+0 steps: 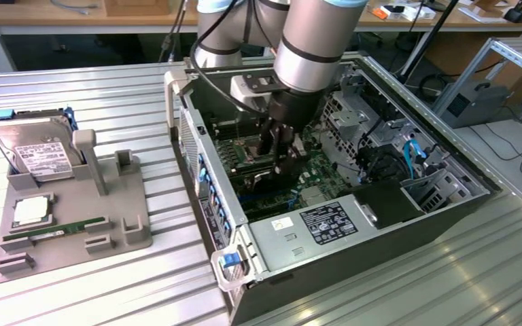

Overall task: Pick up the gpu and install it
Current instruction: 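Insert the gpu into the slot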

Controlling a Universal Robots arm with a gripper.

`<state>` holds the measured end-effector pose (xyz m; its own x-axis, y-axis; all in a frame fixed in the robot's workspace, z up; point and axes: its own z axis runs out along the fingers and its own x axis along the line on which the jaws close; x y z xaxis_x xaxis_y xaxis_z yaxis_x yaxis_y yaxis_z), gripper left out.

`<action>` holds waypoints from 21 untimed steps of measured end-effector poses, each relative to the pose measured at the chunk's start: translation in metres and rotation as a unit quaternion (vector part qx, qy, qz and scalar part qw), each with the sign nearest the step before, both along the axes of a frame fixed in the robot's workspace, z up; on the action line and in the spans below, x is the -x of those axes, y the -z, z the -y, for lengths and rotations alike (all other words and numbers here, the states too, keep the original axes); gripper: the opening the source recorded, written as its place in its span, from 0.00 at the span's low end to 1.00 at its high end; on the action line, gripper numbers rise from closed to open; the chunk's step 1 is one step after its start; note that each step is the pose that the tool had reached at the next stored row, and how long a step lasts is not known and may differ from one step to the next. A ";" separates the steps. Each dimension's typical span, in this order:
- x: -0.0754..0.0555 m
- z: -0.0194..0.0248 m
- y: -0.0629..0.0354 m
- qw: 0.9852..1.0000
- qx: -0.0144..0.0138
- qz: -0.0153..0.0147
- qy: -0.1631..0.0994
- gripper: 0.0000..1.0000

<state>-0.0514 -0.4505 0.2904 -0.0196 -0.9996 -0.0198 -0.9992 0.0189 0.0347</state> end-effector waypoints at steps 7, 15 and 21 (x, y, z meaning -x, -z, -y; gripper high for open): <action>-0.016 -0.0008 -0.0011 1.000 0.000 -0.004 -0.003 0.11; -0.084 0.0020 -0.0004 1.000 0.000 -0.020 -0.003 0.11; -0.093 0.0020 -0.0104 1.000 0.000 -0.020 -0.003 0.11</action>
